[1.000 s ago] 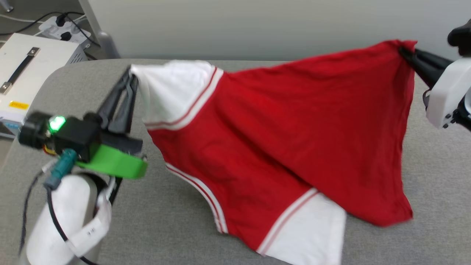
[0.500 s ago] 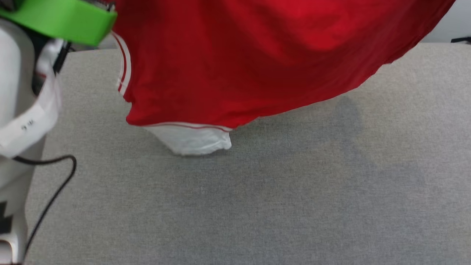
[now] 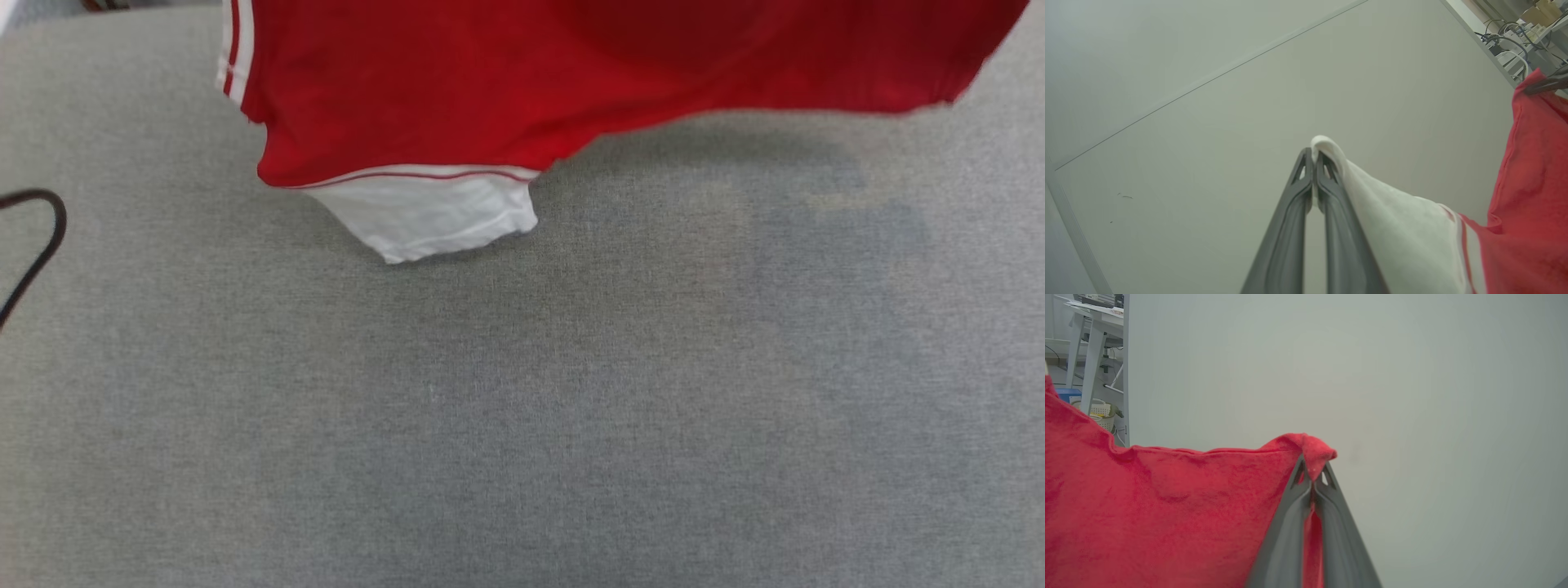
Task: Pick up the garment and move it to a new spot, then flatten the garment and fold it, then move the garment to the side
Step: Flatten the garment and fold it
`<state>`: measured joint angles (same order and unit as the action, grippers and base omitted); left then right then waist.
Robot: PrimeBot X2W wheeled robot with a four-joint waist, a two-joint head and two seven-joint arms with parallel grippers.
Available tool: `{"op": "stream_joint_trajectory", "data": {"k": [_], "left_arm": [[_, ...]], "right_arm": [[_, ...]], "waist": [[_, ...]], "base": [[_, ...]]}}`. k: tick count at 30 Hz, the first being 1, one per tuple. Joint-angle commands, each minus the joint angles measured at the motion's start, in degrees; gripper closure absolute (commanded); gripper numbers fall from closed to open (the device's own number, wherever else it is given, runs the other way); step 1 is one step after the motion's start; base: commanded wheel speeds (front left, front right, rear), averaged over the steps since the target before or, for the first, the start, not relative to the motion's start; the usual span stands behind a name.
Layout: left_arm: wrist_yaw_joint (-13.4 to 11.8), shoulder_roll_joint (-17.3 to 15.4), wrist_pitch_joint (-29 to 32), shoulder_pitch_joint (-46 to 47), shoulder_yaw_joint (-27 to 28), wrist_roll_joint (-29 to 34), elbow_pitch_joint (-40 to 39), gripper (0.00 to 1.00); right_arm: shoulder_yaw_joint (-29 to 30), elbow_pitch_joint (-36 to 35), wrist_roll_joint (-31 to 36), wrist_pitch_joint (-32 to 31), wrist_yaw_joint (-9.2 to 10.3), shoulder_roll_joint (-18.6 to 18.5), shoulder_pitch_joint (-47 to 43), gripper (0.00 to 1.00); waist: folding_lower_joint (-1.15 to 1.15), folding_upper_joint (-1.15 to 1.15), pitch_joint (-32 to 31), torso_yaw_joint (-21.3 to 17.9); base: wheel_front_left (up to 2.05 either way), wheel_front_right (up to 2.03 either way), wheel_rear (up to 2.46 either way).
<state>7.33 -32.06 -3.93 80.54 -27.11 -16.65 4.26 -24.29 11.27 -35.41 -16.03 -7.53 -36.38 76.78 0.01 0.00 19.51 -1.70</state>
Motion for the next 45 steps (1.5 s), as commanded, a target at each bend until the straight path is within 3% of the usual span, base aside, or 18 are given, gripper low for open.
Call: {"op": "stream_joint_trajectory", "data": {"k": [1, 11, 23, 32, 45], "left_arm": [[0.1, -0.3, 0.6, 2.2, 0.3, 0.0, -0.4, 1.0], [0.1, 1.5, 2.5, 17.4, 0.0, 0.5, 4.0, 1.0], [0.1, 2.9, -1.6, 27.5, -0.6, 1.8, 13.7, 1.0], [0.1, 1.6, -7.4, 24.8, -4.1, -0.7, 22.7, 1.0], [-0.1, -0.7, -10.8, 7.4, -6.2, -6.9, 25.8, 1.0]], "right_arm": [[-0.5, 1.5, 1.0, 0.3, 0.04, 0.7, 3.0, 1.0], [-1.9, 15.1, 5.1, 5.6, 0.04, 5.2, 20.8, 1.0], [-5.2, 29.3, 8.4, 13.3, 0.04, 9.3, 33.8, 1.0], [-11.4, 36.6, 6.3, 17.2, 0.04, 11.6, 31.1, 1.0], [-20.3, 39.3, -2.4, 23.0, 0.04, 12.8, 15.8, 1.0]], "waist": [[-0.01, 0.0, 5.0, -0.7], [-0.01, 0.0, 12.3, -1.8], [-0.01, 0.0, 17.3, -2.6], [-0.01, 0.0, 18.1, -2.2], [-0.01, 0.0, 12.3, -1.9]], "base": [[0.0, 0.0, 0.0], [0.0, 0.0, 0.0], [0.0, 0.0, 0.0], [0.0, 0.0, 0.0], [0.0, 0.0, 0.0]]}}
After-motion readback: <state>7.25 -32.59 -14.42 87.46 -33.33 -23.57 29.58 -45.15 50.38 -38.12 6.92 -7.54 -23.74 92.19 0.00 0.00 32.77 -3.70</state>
